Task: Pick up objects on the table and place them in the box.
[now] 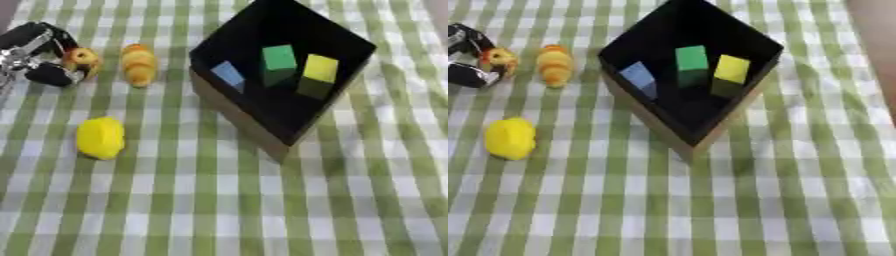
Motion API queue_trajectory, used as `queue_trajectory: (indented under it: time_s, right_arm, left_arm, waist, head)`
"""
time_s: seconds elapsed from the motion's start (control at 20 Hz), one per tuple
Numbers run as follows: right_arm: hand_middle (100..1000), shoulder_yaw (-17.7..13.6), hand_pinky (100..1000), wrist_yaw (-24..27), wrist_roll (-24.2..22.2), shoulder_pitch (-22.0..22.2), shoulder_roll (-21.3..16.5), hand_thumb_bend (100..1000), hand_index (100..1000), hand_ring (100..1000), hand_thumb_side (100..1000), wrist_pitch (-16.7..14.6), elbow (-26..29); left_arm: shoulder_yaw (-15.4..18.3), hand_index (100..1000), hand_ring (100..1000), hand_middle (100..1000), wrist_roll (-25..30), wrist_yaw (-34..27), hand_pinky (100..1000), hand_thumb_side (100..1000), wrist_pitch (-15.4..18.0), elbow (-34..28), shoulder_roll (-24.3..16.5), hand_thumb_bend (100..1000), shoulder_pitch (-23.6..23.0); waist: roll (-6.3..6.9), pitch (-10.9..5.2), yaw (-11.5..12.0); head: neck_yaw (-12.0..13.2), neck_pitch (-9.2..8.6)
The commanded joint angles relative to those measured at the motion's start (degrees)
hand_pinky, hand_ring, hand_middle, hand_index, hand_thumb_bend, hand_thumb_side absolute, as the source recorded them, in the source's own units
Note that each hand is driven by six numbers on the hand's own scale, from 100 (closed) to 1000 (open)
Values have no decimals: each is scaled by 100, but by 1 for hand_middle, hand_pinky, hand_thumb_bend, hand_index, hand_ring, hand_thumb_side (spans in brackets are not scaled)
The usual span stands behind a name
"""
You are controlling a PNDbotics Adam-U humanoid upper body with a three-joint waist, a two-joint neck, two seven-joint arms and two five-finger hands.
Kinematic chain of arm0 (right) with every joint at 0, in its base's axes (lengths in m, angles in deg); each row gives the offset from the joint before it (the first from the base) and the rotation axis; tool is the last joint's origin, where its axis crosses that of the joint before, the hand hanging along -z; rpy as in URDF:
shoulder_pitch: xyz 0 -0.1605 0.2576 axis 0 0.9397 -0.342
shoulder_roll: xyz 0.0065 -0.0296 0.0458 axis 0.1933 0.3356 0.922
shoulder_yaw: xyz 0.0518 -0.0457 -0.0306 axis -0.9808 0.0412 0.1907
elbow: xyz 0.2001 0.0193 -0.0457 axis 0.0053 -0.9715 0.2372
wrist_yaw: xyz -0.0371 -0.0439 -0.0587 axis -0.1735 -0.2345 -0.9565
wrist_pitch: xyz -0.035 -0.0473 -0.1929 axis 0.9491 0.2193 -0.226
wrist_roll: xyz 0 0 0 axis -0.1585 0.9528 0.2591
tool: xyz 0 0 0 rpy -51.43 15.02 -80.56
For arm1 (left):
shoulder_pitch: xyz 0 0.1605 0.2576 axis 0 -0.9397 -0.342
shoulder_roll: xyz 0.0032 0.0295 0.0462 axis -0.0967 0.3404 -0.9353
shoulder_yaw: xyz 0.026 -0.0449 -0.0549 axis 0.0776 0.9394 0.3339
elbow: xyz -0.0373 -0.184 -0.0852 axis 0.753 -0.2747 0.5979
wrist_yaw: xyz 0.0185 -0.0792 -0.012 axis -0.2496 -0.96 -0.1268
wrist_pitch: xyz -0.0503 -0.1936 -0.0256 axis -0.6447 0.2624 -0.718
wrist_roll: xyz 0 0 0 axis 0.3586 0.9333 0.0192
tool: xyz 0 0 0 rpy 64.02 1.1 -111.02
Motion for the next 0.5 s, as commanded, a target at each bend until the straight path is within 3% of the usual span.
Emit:
queue_trajectory:
  time_s: [0.05,0.35,0.5]
  right_arm:
    - [647,-80,867,-23,24,-56,-113,100,855,846,543,11,90]
    - [642,-85,868,-11,46,-44,-112,100,855,846,544,17,90]
    - [640,-88,868,-12,53,-22,-119,100,855,846,544,26,90]
  left_arm:
    - [-26,662,636,575,103,41,745,105,42,13,-77,194,91]
    - [-48,631,610,567,229,163,716,100,58,53,-55,100,99]
    - [-58,629,605,569,222,175,708,100,37,-34,-81,100,96]
  waist:
    - [-5,-122,-8]
    - [-8,-142,-14]
    - [-3,-162,-1]
  head:
    - [15,-55]
    - [25,-53]
    - [11,-37]
